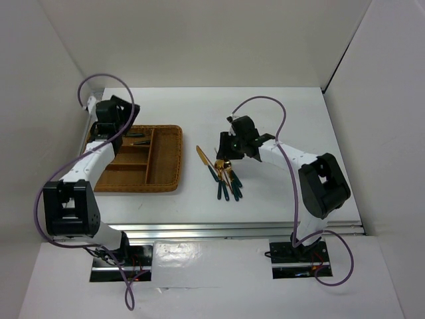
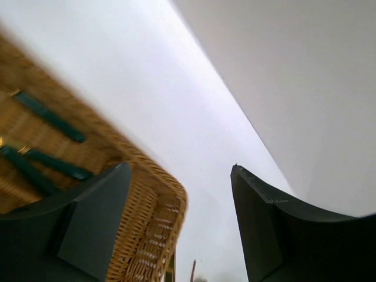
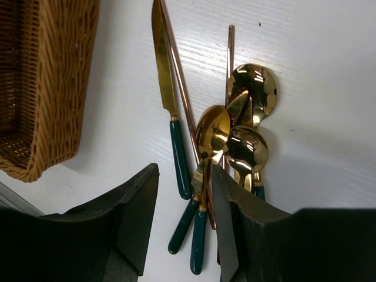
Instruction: Sort the eating utensils into containers
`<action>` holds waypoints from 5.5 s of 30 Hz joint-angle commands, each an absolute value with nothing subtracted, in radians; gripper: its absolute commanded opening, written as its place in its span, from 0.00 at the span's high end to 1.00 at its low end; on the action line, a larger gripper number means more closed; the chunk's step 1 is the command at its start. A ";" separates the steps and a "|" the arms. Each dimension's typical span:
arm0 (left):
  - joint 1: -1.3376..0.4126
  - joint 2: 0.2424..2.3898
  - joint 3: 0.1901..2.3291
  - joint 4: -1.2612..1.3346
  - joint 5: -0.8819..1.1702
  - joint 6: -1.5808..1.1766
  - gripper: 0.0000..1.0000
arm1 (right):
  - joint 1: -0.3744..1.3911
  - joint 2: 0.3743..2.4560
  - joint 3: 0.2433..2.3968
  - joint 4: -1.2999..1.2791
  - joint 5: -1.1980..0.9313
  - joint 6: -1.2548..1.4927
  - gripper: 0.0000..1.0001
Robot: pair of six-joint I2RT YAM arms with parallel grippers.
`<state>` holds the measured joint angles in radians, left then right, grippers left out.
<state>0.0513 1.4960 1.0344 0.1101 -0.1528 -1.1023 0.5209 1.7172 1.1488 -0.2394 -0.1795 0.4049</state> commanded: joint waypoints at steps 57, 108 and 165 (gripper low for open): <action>-0.196 1.131 0.857 -0.031 0.316 -0.647 0.19 | 0.675 1.979 1.397 -0.421 0.121 0.386 0.99; -0.502 1.585 0.795 0.632 0.391 -0.856 0.74 | 0.626 1.572 1.164 -0.040 -0.206 0.607 0.98; 0.023 1.376 0.710 -0.097 -0.502 -1.684 0.56 | 0.495 1.692 1.266 -0.302 -0.166 0.436 0.40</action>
